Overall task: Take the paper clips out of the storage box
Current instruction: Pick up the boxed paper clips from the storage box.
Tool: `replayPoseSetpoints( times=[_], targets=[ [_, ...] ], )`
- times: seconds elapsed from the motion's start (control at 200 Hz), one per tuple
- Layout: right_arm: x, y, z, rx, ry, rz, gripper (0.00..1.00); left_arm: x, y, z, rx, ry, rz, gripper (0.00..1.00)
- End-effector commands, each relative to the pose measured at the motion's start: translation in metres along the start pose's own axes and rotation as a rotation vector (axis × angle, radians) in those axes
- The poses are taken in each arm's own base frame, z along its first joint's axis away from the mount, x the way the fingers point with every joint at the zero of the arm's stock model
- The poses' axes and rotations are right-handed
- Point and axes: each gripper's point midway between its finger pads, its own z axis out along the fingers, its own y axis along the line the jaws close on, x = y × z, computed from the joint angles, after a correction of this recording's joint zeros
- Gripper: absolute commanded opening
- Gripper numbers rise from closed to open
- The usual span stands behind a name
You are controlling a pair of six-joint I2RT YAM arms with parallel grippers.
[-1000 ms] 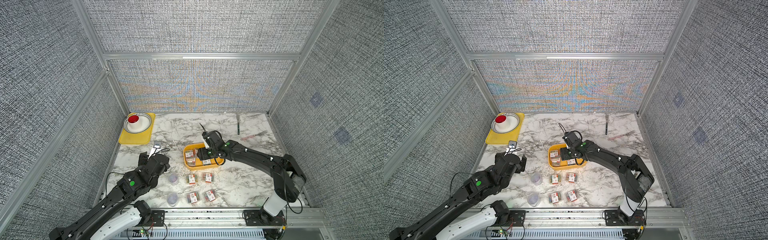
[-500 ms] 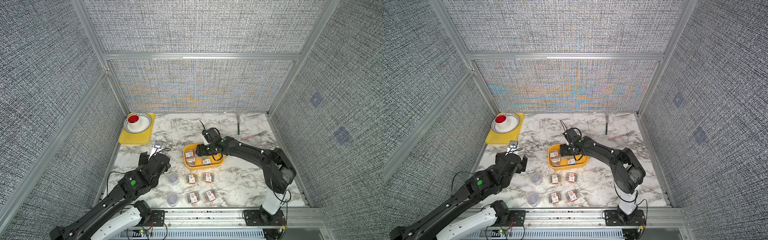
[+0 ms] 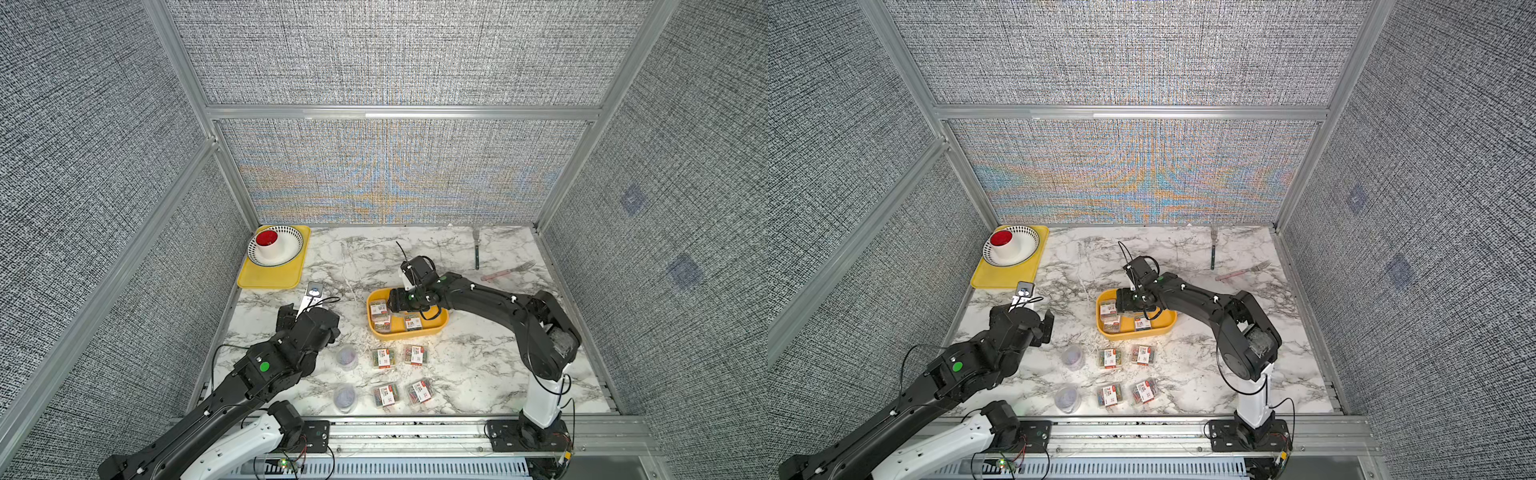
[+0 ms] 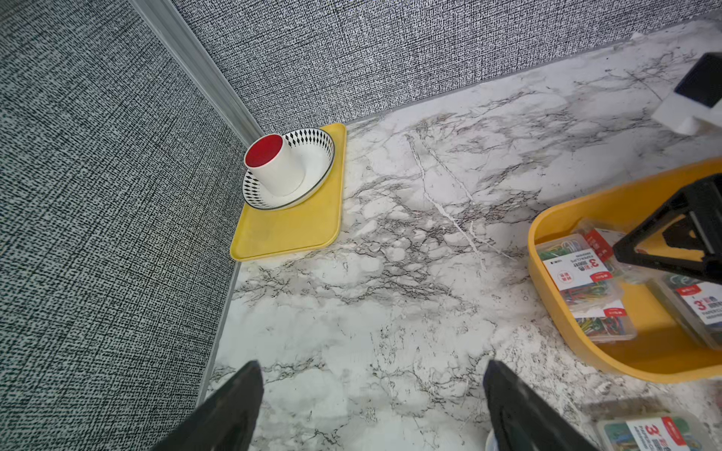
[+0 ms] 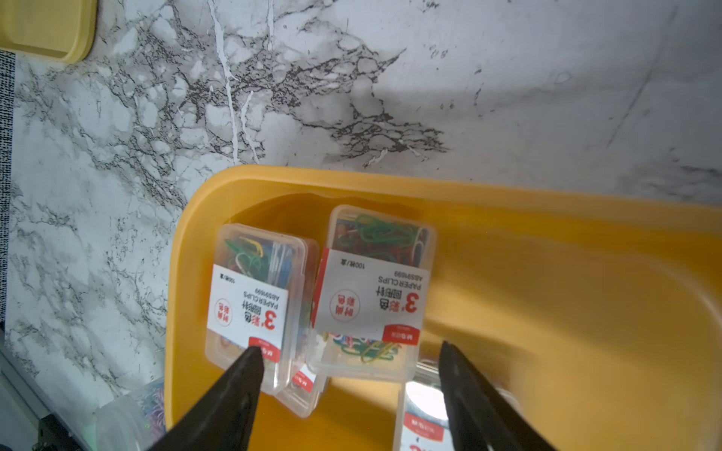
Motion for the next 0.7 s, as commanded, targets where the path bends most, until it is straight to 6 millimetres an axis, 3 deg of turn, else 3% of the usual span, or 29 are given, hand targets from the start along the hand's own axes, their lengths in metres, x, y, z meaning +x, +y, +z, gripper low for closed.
replayPoseSetpoints(
  times=[0.0, 0.305, 0.696],
  targets=[
    [-0.003, 0.002, 0.004, -0.024, -0.009, 0.015, 0.73, -0.004, -0.001, 0.0, 0.001, -0.012, -0.019, 0.91],
    [-0.003, -0.009, 0.016, -0.015, 0.0, 0.051, 0.69, -0.004, 0.0, 0.0, 0.0, -0.012, -0.019, 0.91],
    [-0.002, -0.004, 0.023, -0.045, 0.023, 0.041, 0.59, -0.004, 0.0, 0.0, -0.002, -0.012, -0.02, 0.91]
  ],
)
